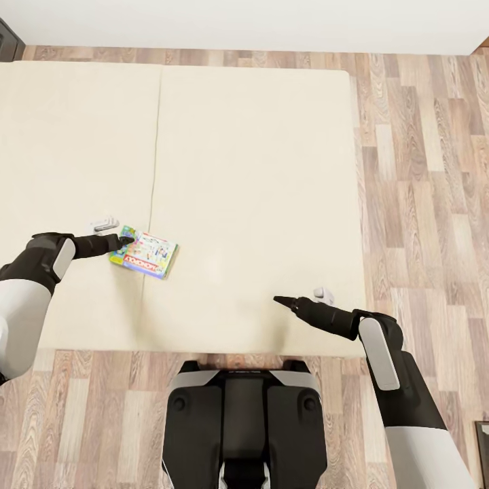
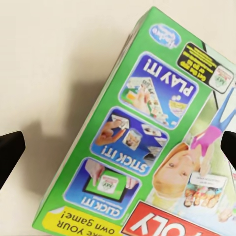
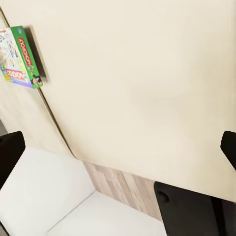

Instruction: Put all the toys in the child's room - the three board games (two on the bed and one on the table), the two jigsaw puzzles on the table, and the tennis ball on the table - inside the toy box on the table in the child's room.

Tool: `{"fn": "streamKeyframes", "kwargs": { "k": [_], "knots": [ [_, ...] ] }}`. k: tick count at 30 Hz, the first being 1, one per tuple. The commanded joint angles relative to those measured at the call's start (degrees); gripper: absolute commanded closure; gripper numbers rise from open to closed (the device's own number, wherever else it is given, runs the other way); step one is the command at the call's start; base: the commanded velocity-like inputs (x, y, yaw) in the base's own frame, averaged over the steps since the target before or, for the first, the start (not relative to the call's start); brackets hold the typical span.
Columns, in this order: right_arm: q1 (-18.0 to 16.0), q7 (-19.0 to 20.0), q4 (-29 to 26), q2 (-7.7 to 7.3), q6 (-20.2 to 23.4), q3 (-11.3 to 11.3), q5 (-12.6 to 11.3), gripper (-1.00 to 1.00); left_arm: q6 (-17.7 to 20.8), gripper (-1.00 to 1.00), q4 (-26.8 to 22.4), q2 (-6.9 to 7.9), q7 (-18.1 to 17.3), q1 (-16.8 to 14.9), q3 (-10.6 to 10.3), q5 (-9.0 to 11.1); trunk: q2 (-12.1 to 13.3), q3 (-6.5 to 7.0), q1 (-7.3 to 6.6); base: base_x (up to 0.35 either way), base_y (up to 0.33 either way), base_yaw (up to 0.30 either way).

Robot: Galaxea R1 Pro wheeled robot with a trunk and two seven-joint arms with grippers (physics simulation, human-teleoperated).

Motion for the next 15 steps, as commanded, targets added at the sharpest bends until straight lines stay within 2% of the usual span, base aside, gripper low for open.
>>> {"fn": "streamKeyframes", "kwargs": {
  "k": [1,15],
  "knots": [
    [0.0,0.5,0.0,0.01,0.3,-0.1,0.5,-1.00,0.5,-1.00,0.0,-0.04,-0.1,0.0,0.3,0.2,-0.1,-0.15,0.03,0.000,0.000,0.000],
    [-0.1,0.5,0.0,0.01,0.3,-0.2,0.5,-1.00,0.4,-1.00,0.0,-0.17,-0.2,0.0,0.3,0.2,-0.1,-1.46,0.03,0.000,0.000,0.000]
  ]
}}
